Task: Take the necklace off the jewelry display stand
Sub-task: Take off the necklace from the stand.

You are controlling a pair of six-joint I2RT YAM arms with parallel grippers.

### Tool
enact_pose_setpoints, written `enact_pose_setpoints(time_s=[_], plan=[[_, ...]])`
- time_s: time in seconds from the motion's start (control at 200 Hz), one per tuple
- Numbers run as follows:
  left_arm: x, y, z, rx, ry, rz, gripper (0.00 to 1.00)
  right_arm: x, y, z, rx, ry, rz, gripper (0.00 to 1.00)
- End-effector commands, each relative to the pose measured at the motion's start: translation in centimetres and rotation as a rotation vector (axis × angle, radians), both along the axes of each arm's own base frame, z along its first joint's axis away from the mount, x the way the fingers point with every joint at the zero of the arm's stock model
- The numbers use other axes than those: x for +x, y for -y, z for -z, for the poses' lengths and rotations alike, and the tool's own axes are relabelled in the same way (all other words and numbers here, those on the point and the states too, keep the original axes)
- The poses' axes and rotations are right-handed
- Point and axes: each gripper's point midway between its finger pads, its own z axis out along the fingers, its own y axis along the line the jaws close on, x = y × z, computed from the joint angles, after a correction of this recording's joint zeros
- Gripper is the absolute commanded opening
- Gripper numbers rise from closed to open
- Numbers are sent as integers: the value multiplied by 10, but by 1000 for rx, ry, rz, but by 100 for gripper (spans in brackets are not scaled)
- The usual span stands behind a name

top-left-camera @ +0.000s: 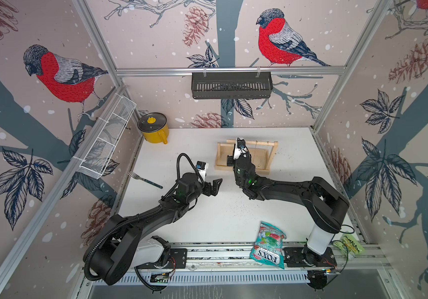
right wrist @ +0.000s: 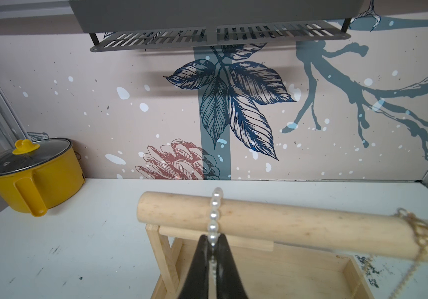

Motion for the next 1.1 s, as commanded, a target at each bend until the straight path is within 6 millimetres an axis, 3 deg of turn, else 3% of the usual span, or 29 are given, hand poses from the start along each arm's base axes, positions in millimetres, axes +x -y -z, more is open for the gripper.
enact_pose_setpoints(time_s=[0.0,0.335,1.096], plan=[[2,1,-7,-22,20,-4,98,-2,-7,-7,-9,25,-16,5],[1,1,-8,-40,12,-10,97,-10,-30,-4,-86,37,-47,3],[4,-11,0,-67,-44,-104,97,2,-72,-32,-113,66,-160,1]])
